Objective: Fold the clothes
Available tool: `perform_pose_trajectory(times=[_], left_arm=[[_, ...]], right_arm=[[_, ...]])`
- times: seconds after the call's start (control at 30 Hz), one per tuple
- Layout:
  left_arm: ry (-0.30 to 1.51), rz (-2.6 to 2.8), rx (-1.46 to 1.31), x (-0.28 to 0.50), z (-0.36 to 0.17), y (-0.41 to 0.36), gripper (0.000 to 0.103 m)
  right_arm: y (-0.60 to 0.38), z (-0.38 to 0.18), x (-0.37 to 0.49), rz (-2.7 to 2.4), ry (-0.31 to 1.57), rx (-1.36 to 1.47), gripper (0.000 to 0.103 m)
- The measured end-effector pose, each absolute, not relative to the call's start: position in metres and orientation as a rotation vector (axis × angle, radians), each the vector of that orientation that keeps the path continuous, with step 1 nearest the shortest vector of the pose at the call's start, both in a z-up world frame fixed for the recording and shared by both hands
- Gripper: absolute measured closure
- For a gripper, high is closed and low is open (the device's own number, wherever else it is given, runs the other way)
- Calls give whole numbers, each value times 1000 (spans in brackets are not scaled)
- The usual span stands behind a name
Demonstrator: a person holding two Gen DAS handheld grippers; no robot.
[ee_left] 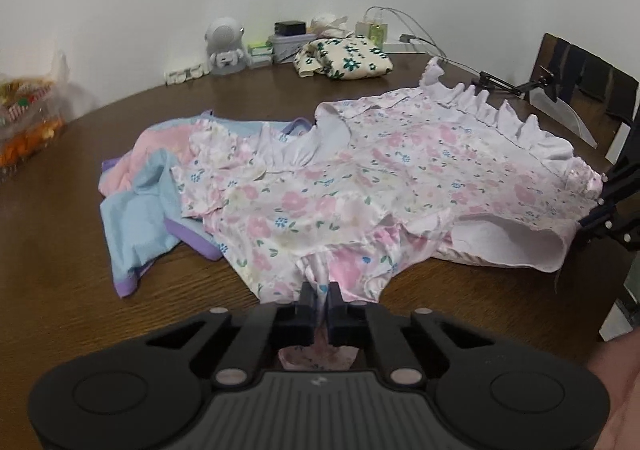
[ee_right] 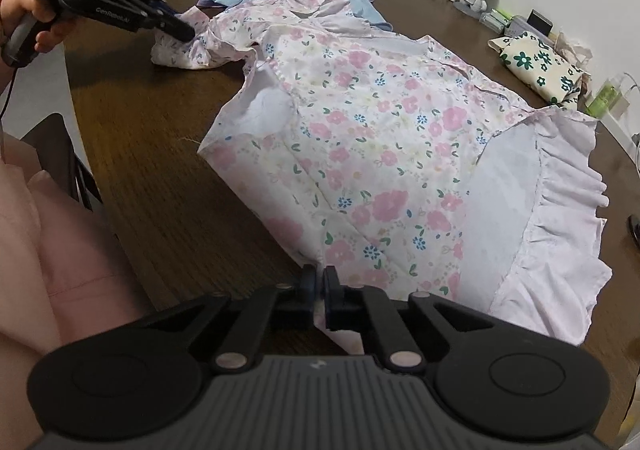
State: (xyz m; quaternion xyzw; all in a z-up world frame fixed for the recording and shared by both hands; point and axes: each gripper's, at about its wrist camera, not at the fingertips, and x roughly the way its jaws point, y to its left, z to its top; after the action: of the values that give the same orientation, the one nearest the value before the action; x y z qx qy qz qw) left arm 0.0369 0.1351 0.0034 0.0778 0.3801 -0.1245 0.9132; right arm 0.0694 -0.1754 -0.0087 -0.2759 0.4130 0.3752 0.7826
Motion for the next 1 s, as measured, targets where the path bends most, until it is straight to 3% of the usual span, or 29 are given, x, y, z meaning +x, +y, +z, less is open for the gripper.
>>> perform_pose_trajectory(times=[0.37, 0.6, 1.0], left_arm=[[681, -233, 294, 13, 32, 127, 100], [631, -198, 460, 68, 56, 116, 100], [763, -157, 528, 148, 12, 112, 99]], right_arm=[[-174, 20, 79, 841, 849, -641, 102], [-143, 36, 116, 754, 738, -886, 102], [-109, 1, 189, 716, 772, -923, 102]])
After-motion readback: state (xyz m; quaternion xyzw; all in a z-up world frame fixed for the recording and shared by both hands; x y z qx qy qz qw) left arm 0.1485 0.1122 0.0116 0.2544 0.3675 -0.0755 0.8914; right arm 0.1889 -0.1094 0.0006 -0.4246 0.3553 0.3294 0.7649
